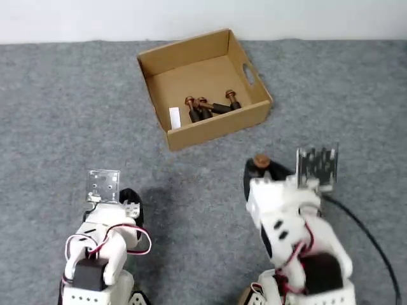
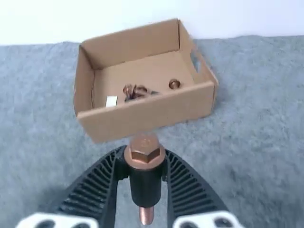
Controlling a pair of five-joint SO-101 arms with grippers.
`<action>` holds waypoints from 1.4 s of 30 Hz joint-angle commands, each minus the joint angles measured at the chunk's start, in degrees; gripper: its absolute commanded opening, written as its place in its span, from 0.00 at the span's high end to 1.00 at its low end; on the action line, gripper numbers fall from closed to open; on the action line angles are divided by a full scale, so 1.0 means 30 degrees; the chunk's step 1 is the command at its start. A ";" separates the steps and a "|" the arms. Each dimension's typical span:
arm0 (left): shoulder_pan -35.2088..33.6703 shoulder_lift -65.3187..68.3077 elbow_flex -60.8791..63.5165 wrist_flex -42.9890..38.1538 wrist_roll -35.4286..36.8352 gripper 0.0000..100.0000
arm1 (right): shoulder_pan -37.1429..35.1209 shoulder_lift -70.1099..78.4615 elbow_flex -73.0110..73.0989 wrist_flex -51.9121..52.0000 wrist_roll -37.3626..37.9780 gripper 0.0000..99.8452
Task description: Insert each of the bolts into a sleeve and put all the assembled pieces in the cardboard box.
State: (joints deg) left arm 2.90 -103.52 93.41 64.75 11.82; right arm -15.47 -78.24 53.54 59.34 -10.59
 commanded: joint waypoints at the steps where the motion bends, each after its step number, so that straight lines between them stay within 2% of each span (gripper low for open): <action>1: -0.0176 -0.0176 0.0689 -0.0879 -0.0176 1.00 | 0.0337 0.4674 -0.3985 -0.1949 -0.0381 0.99; 10: -0.0322 -0.0088 0.1011 -0.0967 -0.0088 1.00 | 0.0190 1.5458 -0.9963 -0.7692 0.0000 0.99; 16: -0.0322 -0.0088 0.1011 -0.0967 -0.0088 1.00 | -0.0425 2.3136 -1.5092 -1.0535 0.4337 0.99; 21: -0.0322 -0.0059 0.1011 -0.0967 -0.0088 1.00 | -0.1245 2.8264 -1.8901 -1.0740 0.8264 0.99; 26: -0.0352 -0.0059 0.1011 -0.0967 -0.0088 1.00 | -0.2183 3.1839 -2.0777 -1.0799 1.0989 0.99; 35: -0.0352 -0.0059 0.1011 -0.0967 -0.0088 1.00 | -0.2769 3.5473 -2.0864 -1.0623 1.1692 0.99; 40: -0.0352 -0.0059 0.1011 -0.0967 -0.0117 1.00 | -0.2799 3.5678 -2.0952 -0.8923 1.2366 0.88; 42: -0.0352 -0.0059 0.1011 -0.0967 -0.0147 1.00 | -0.2828 3.5590 -2.0952 -0.8777 1.2366 0.88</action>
State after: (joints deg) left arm 2.29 -103.43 96.92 63.34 11.65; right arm -23.56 29.19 -7.47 31.38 25.45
